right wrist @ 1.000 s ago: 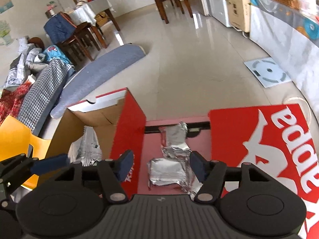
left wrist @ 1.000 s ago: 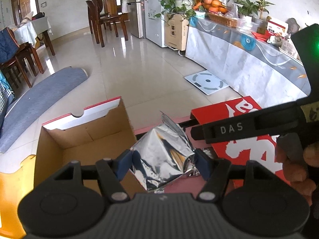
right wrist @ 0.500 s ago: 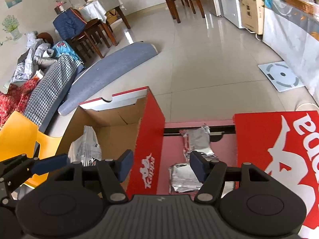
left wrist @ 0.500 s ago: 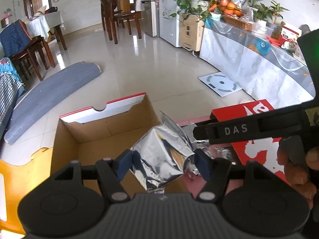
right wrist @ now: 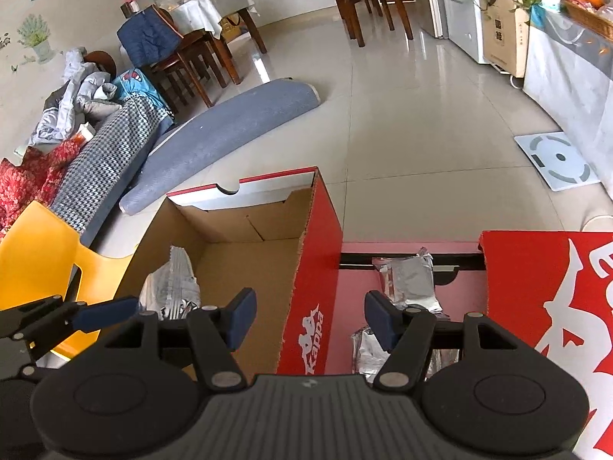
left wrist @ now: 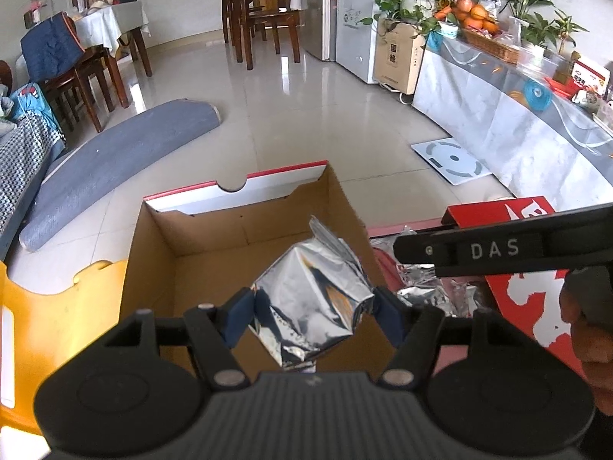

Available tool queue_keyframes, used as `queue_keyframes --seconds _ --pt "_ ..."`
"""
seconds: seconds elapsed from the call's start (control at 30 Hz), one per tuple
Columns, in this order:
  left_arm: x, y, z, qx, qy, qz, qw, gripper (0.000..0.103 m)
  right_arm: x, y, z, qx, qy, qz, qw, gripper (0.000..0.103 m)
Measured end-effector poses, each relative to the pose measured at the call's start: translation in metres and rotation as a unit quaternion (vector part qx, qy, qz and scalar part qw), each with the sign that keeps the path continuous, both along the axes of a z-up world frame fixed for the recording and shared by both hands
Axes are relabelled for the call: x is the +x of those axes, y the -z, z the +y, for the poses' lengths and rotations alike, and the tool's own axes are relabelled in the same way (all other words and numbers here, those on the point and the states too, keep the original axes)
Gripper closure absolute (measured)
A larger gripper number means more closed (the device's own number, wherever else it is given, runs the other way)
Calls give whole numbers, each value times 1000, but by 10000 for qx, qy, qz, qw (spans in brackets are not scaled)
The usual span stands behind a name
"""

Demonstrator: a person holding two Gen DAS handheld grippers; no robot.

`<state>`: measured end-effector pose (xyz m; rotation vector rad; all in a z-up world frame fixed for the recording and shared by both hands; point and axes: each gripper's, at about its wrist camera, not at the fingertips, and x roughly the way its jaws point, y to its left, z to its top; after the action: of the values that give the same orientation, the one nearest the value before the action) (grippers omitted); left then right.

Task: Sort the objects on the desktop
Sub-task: 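Carry the held silver packet with the left tool over the cardboard box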

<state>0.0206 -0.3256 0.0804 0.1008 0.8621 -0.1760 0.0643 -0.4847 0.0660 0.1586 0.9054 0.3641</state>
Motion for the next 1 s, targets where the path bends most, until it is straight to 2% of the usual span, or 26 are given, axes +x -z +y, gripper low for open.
queue_keyframes --seconds 0.27,0.6,1.0 --pt "6 7 9 2 -126 117 9999 37 6 2 14 -111 -115 -46 9999 40" --pt "24 19 21 -41 -397 260 9989 37 14 3 38 -519 -310 -338 9976 40" --pt "43 49 38 -140 -915 668 9935 37 25 21 51 -752 -340 -90 9965 40"
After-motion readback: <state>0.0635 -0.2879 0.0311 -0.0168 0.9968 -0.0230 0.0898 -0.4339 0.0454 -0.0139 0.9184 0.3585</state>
